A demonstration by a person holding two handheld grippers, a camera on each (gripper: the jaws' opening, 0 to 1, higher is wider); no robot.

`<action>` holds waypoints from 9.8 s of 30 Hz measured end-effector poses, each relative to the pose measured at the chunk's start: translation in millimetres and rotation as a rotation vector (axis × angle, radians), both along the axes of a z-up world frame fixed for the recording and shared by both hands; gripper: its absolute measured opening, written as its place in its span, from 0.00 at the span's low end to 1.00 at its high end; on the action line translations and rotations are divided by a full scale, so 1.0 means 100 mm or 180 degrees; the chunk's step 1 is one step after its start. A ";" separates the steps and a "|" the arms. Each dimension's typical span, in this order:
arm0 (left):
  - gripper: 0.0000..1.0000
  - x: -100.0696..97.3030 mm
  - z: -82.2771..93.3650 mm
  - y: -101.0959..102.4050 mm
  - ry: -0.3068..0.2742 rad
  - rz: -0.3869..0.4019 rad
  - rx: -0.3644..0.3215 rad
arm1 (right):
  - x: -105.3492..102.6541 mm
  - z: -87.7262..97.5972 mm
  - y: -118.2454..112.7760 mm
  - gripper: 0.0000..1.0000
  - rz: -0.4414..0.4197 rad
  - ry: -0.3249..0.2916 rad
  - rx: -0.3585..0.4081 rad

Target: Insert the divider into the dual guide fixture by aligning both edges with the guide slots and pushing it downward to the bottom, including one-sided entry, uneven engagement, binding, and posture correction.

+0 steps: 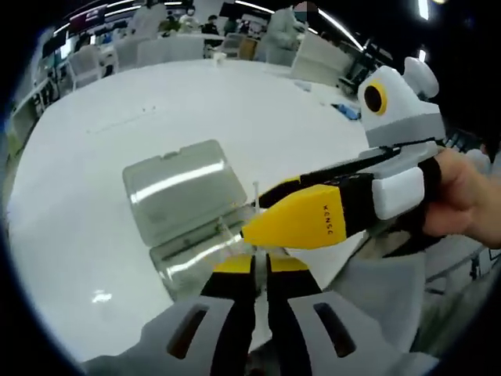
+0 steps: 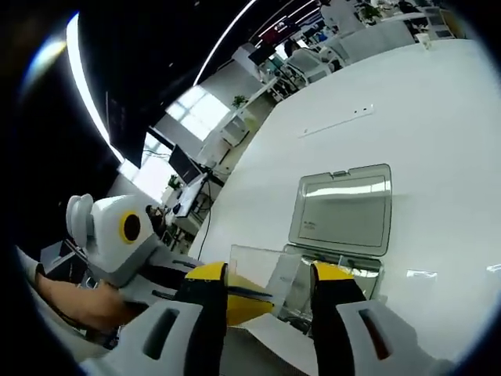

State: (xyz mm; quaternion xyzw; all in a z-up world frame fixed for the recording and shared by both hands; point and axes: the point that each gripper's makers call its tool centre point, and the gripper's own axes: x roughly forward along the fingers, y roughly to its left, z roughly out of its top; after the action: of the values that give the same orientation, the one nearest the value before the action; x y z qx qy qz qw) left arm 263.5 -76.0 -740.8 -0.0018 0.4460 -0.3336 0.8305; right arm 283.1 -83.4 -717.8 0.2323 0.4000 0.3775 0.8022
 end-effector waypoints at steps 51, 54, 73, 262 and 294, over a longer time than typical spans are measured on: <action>0.01 0.11 -0.34 0.40 0.1459 0.0935 0.0056 | -0.47 0.01 -0.14 0.63 0.1582 -0.2012 -0.0758; 0.01 0.09 -0.37 0.42 0.1497 0.1003 0.0047 | -0.49 0.00 -0.13 0.64 0.1630 -0.2055 -0.0776; 0.01 0.05 -0.53 0.41 0.1588 0.1176 0.0023 | -0.56 -0.02 -0.15 0.66 0.1707 -0.2098 -0.0783; 0.01 0.12 -0.96 0.40 0.1466 0.0773 0.1137 | -0.59 -0.16 -0.35 0.60 0.1637 -0.1880 -0.0796; 0.02 0.14 -1.13 0.39 0.1464 0.0433 0.1502 | -0.59 -0.19 -0.39 0.61 0.1609 -0.1848 -0.0811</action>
State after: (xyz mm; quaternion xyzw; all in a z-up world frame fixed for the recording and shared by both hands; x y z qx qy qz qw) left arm 277.4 -37.0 -853.3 0.0855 0.6855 -0.1559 0.7060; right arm 224.3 -122.6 -737.1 -0.0910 0.2449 0.5602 0.7861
